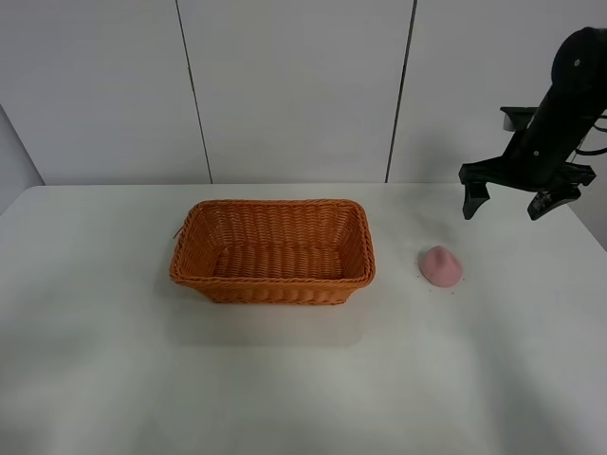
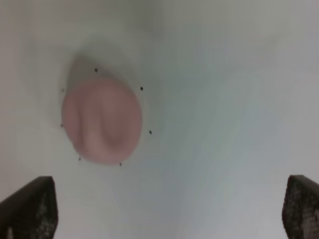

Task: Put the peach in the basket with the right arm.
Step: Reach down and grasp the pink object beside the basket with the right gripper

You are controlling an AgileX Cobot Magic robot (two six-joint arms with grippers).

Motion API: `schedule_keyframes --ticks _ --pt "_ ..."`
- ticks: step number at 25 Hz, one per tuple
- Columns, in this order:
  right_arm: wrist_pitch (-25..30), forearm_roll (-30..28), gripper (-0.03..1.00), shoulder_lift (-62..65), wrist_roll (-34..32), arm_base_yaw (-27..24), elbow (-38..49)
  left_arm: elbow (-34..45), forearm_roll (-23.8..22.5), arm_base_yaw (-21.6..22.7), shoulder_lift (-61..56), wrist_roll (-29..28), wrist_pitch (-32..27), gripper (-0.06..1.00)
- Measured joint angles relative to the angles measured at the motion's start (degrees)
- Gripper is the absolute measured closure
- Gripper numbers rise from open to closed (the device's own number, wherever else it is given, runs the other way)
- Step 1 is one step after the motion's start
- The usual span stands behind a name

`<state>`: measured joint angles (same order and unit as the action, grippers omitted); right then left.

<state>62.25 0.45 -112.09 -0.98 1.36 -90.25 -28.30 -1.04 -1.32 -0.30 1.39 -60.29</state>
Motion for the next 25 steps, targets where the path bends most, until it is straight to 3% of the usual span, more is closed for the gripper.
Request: schedule_keyframes --ticks 8,25 --pt "0.39 0.75 0.27 -4.82 0.23 6.2 -3.69 0.0 0.0 0.0 0.0 0.0 0.0 -0.04" --pt "0.61 0.52 0.27 -10.24 -1.48 5.0 -3.69 0.0 0.0 0.0 0.0 0.0 0.0 -0.04"
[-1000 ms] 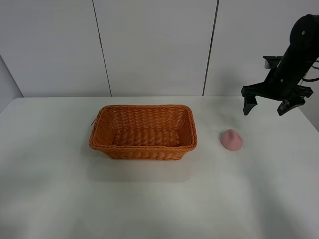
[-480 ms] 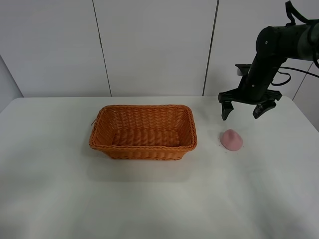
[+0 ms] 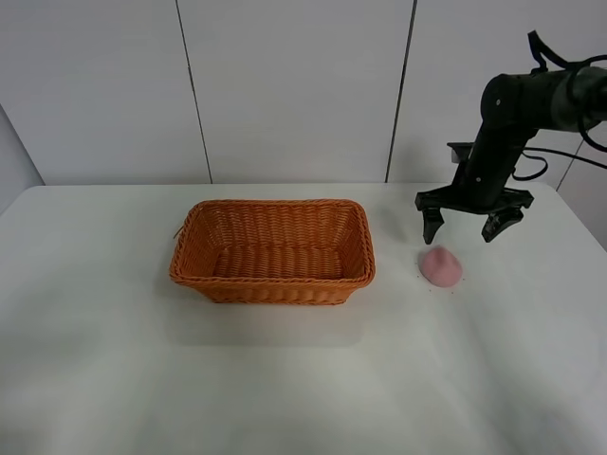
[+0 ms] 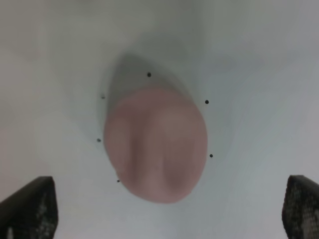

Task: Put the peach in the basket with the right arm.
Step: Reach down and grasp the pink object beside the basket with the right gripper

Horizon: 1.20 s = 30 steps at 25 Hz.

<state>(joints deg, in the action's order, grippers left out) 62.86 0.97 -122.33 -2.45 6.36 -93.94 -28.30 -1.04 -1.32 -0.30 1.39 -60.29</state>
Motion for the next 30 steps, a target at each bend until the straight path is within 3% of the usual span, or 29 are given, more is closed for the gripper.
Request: schedule_keyframes --ticks 23,26,30 --pt "-4.19 0.89 0.28 -8.62 0.05 0.0 0.0 0.0 0.0 0.0 0.0 0.0 0.0 -0.04" --pt "-4.31 0.89 0.44 -8.62 0.16 0.0 0.0 0.0 0.0 0.0 0.0 0.0 0.0 -0.04" --pt "-4.12 1.21 0.85 -8.54 0.16 0.0 -0.28 0.0 0.0 0.0 0.0 0.0 0.0 -0.04"
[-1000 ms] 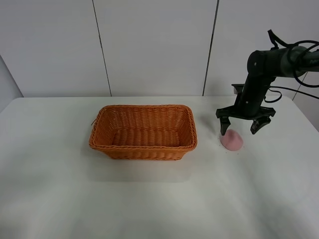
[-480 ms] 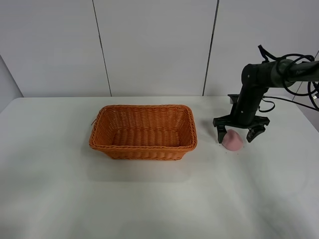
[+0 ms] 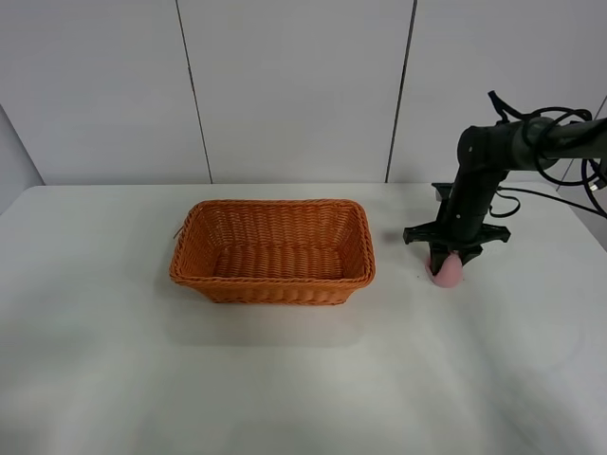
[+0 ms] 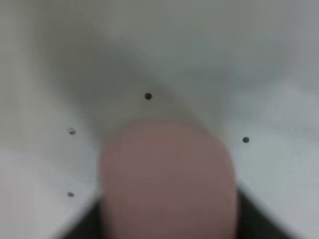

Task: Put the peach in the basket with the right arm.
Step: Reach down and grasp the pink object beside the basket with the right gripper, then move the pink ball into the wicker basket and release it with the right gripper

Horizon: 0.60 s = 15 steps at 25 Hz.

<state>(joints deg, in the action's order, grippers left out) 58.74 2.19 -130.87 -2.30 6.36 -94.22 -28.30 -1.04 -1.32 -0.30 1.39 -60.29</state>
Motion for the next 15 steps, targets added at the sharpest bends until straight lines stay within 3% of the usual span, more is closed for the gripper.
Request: schedule_keyframes --ticks 2,6,11,15 --pt "0.53 0.0 0.96 0.26 0.0 0.0 -0.36 0.0 0.0 0.0 0.0 0.0 0.0 -0.04" --pt "3.16 -0.42 0.96 1.09 0.0 0.0 -2.45 0.0 0.0 0.0 0.0 0.0 0.0 -0.04" --pt "10.03 -1.54 0.96 2.88 0.0 0.0 -11.81 0.0 0.0 0.0 0.0 0.0 0.0 -0.04" --pt "10.44 -1.6 0.96 5.56 0.0 0.0 -19.85 0.0 0.0 0.0 0.0 0.0 0.0 -0.04"
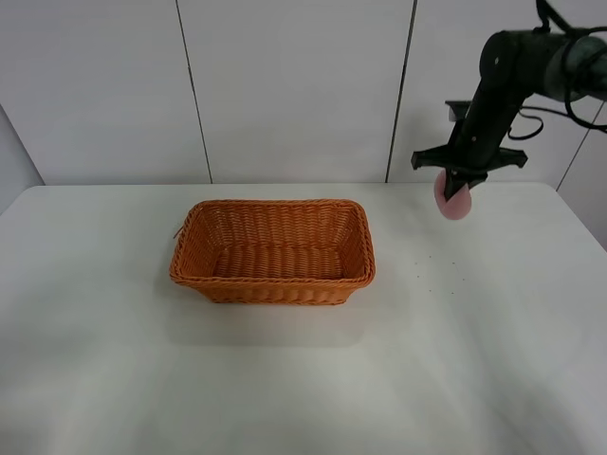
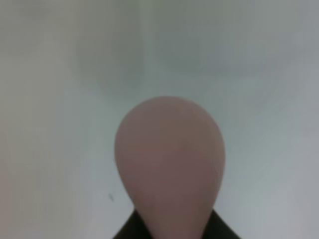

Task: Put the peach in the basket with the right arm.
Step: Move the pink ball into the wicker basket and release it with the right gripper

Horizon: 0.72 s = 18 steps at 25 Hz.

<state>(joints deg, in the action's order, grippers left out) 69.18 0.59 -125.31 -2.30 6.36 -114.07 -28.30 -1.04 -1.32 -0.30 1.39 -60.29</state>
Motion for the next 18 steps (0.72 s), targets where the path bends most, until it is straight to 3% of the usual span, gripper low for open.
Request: schedule_keyframes --ticks 5,10,18 --pt "0.1 -0.06 0.96 1.99 -0.12 0.0 -6.03 0.0 0.0 0.0 0.0 0.0 0.0 -0.04" --pt "0.52 0.31 0.96 2.36 -0.17 0.45 -6.31 0.0 0.0 0.0 0.0 0.0 0.0 -0.04" --pt "0.82 0.18 0.96 5.21 -0.17 10.98 -6.7 0.0 0.0 0.0 0.0 0.0 0.0 -0.04"
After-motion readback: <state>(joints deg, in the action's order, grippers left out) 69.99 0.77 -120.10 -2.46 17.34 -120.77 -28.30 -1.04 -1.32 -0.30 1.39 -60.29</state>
